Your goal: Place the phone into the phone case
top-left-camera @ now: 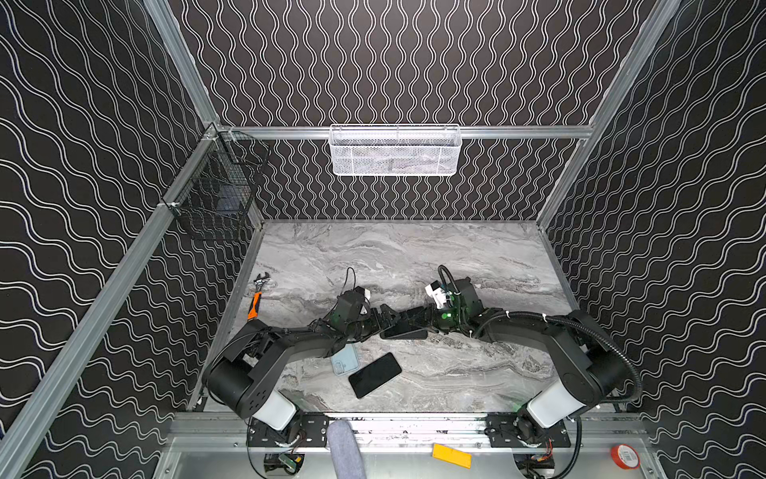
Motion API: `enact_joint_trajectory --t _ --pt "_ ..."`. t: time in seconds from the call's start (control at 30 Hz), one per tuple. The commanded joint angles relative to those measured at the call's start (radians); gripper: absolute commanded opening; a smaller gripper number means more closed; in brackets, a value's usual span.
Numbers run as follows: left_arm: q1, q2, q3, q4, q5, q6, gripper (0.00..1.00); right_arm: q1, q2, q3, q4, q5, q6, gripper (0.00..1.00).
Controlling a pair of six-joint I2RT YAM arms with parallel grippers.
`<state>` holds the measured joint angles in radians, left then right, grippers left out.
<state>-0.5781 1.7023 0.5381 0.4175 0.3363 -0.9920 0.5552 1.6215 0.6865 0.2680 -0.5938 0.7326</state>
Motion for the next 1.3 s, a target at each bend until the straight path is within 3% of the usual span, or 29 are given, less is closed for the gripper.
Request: enact_joint_trajectory --t 0.0,0.73,1.27 --pt "0.002 0.009 0.013 0.055 0.009 -0.008 0.98 0.002 0.015 -0.01 -0.003 0.015 -0.015 0.0" --pt "0.002 0.017 0.018 0.061 0.017 -0.009 0.98 0.003 0.016 -0.042 -0.024 0.054 -0.043 0.0" --pt "0.002 0.021 0.011 0.076 0.026 -0.013 0.98 0.003 -0.008 -0.015 -0.069 0.066 -0.079 0.23"
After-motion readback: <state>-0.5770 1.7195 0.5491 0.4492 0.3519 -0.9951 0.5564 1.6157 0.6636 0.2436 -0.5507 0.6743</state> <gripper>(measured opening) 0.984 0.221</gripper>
